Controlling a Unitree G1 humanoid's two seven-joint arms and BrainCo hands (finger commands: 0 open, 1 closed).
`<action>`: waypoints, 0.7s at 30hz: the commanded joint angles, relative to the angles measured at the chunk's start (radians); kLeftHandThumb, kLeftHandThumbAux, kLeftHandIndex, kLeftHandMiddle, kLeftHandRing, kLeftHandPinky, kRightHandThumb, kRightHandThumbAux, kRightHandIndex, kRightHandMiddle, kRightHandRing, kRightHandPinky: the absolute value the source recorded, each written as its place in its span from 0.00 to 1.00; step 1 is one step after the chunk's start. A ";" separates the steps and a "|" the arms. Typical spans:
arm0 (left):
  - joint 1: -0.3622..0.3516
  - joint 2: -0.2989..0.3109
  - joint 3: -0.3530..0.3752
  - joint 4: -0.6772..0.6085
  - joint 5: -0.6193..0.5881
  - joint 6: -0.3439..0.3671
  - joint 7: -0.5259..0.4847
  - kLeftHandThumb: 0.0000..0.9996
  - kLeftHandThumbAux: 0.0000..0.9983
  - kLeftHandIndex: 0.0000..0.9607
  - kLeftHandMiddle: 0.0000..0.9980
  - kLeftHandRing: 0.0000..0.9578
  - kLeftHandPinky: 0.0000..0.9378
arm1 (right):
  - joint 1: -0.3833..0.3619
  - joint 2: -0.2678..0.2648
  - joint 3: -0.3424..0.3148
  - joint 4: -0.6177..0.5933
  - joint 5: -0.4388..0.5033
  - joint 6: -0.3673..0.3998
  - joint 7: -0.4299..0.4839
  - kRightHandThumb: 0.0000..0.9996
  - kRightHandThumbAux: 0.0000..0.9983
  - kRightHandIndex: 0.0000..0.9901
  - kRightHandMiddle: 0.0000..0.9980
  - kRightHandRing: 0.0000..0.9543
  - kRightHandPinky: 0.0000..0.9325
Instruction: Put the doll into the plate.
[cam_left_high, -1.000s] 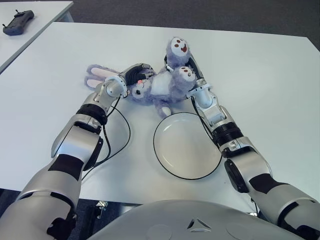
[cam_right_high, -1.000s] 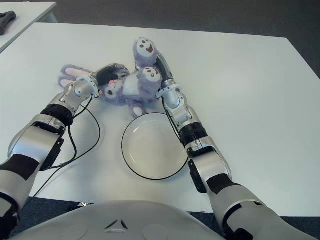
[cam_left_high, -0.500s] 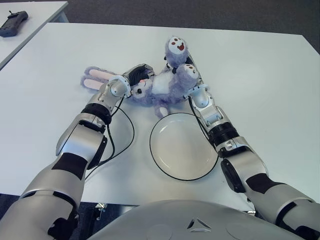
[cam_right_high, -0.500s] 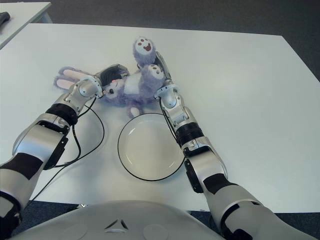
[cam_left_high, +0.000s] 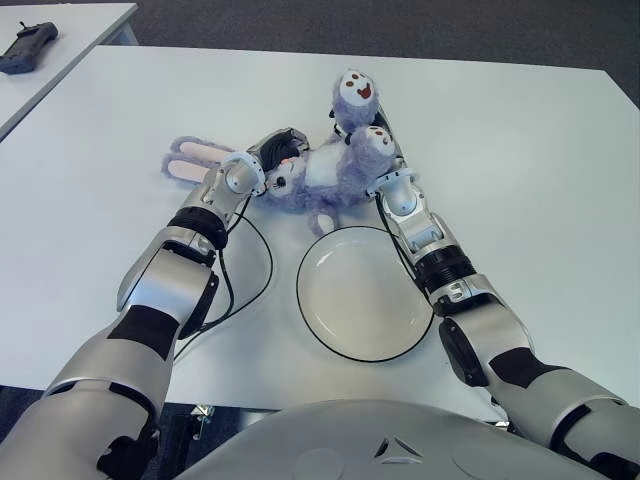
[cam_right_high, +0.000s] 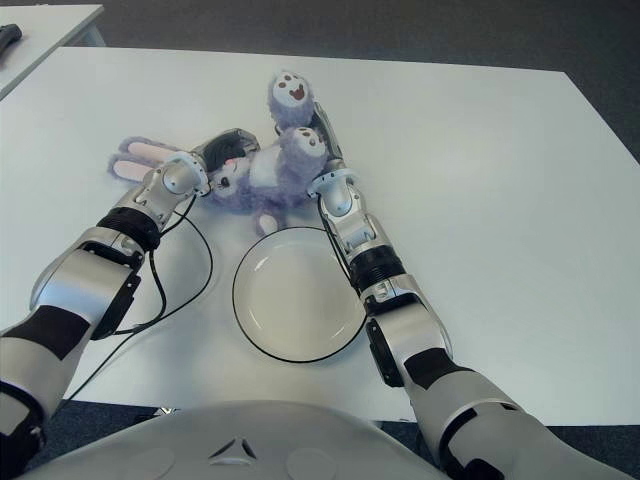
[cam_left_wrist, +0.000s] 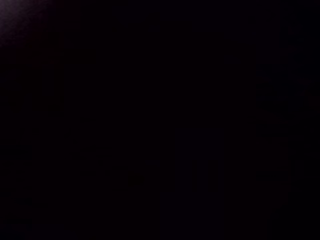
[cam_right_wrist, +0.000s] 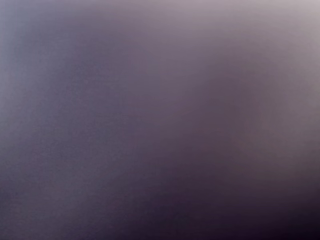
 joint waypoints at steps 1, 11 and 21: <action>0.086 -0.031 -0.002 0.041 0.010 0.042 -0.010 0.75 0.69 0.46 0.85 0.89 0.91 | 0.018 0.002 -0.005 0.017 0.005 -0.022 -0.026 0.70 0.72 0.44 0.87 0.92 0.92; 0.079 -0.030 0.007 0.042 0.023 0.037 0.012 0.75 0.69 0.46 0.86 0.90 0.89 | 0.003 -0.007 -0.007 0.057 0.003 -0.071 -0.048 0.70 0.72 0.44 0.87 0.92 0.92; 0.060 -0.035 0.020 0.043 0.013 0.066 0.025 0.75 0.69 0.46 0.86 0.89 0.90 | -0.024 -0.017 -0.013 0.102 0.004 -0.111 -0.063 0.70 0.72 0.44 0.87 0.92 0.92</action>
